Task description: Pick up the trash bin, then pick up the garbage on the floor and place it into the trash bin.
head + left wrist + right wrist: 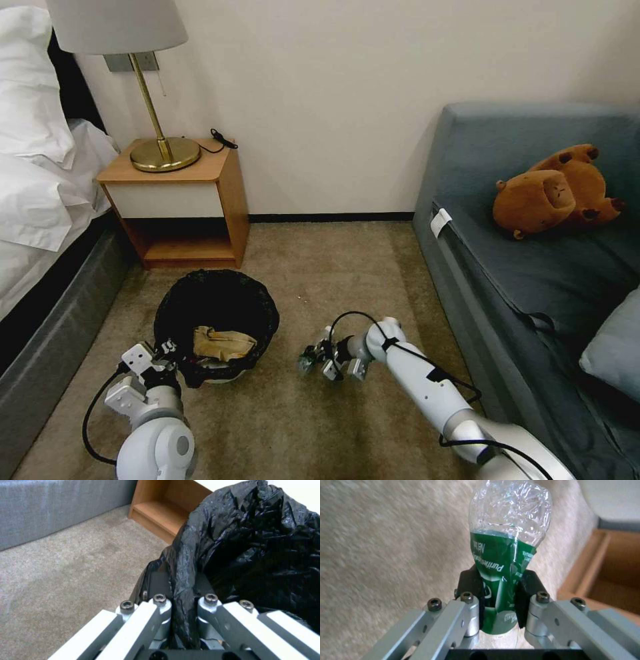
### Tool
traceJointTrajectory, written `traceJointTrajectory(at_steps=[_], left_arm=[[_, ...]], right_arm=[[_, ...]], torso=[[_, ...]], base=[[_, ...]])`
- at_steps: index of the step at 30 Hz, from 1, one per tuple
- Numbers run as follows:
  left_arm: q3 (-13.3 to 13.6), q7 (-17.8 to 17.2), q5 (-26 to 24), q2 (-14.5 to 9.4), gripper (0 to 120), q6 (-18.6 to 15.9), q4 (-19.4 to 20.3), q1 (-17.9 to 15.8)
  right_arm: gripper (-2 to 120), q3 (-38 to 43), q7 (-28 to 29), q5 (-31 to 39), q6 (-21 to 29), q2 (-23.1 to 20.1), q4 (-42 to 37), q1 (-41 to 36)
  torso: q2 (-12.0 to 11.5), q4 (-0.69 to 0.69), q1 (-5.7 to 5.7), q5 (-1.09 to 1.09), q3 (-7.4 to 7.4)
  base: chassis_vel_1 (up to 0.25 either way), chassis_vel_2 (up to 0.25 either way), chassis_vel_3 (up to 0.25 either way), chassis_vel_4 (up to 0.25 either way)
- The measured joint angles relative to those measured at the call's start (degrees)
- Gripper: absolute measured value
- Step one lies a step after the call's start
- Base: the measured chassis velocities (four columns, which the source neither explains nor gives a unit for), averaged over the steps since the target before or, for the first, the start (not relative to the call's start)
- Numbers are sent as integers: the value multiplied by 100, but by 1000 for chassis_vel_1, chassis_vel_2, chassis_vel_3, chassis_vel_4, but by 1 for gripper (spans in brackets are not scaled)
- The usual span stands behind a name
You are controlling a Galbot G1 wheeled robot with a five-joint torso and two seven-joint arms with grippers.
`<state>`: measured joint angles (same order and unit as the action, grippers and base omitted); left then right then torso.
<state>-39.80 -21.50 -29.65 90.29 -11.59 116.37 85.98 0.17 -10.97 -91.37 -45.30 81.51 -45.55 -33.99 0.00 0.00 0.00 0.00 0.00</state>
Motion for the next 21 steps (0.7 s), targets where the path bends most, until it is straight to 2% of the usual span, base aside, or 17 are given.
traceJointTrajectory(at_steps=[8, 12, 14, 17, 21], left_arm=[[1, 17, -16, -23, 4, 25, -106, -23], [-2, 23, -4, -39, 4, 27, -122, -49], [-12, 23, -1, -51, 4, 27, -126, -88], [-13, 22, 0, -52, 4, 27, -127, -99], [-13, 20, -8, -59, 4, 27, -155, -134]], right_arm=[[16, 552, 36, 682, 18, -63, -361, -48], [16, 752, 80, 1071, 117, -91, -442, -15], [16, 972, 96, 1488, 190, -93, -473, -15], [16, 1057, 93, 1583, 217, -91, -519, -28], [16, 1313, 107, 2079, 407, -94, -900, -186]], torso=[[0, 0, 0, 0, 0], [0, 0, 0, 0, 0], [0, 0, 0, 0, 0], [0, 0, 0, 0, 0], [0, 0, 0, 0, 0]], base=[[0, 0, 0, 0], [0, 0, 0, 0], [0, 0, 0, 0], [0, 0, 0, 0], [0, 0, 0, 0]])
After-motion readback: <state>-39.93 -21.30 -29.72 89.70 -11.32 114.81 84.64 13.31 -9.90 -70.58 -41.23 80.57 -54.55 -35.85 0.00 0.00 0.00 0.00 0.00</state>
